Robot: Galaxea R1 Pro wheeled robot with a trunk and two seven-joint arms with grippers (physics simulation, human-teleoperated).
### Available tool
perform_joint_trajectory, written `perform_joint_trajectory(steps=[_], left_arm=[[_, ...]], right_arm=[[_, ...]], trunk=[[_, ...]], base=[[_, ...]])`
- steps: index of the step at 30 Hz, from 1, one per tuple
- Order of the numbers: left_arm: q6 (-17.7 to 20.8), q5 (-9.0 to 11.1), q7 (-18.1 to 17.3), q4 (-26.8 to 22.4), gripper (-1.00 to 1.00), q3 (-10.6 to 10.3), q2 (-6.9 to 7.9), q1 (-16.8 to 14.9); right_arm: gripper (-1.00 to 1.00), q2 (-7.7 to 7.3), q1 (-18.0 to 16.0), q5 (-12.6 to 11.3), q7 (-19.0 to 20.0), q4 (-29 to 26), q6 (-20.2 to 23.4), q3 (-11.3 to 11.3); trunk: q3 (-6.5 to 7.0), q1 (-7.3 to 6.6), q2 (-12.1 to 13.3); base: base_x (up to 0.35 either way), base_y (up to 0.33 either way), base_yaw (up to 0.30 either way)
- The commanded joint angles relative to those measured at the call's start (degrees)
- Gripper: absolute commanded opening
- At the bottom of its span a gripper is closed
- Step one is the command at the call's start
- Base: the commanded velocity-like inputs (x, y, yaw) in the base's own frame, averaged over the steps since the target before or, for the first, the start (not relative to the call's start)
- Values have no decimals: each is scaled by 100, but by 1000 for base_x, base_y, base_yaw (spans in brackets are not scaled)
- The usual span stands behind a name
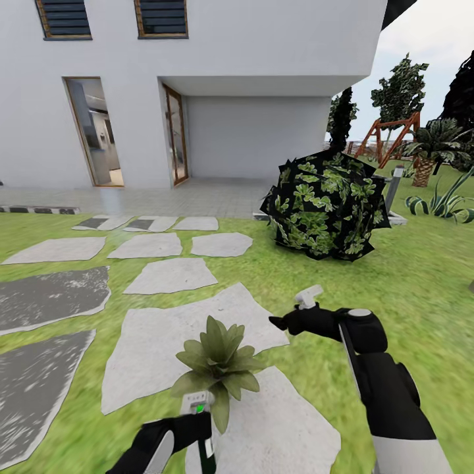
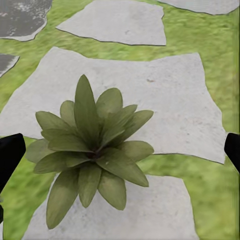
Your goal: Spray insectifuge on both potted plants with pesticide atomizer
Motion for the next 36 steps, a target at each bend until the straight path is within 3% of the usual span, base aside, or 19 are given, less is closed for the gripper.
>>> perform_joint_trajectory(steps=[1,5,9,24,28,32,36], left_arm=[[18,10,-7,75,-100,4,-6,-34],[-120,18,-3,188,-100,-2,-25,-74],[-177,2,-2,210,-100,-37,-137,-82],[-184,30,22,341,-100,36,-170,-83],[-196,42,28,346,-100,45,-184,-83],[-219,60,33,344,-100,67,-292,-83],[-225,176,33,343,-100,85,-290,-83]], right_arm=[[100,5,-5,53,55,-24,18,-21],[100,6,-6,53,63,-52,18,-38],[100,6,-6,53,65,-63,18,-34],[100,11,-6,53,49,-114,95,-18],[100,-31,57,117,43,-87,304,-4],[100,-59,114,89,54,-108,641,-1],[100,-44,118,76,56,-135,749,-17]], trunk=[[-6,-1,-3],[-6,-1,-3],[-6,-1,-3],[-6,-1,-3],[-6,-1,-3],[-6,-1,-3],[-6,-1,-3]], base=[[0,0,0],[0,-2,0],[56,-267,0],[122,-258,0],[-65,-68,0],[-160,-132,0],[-43,-37,0]])
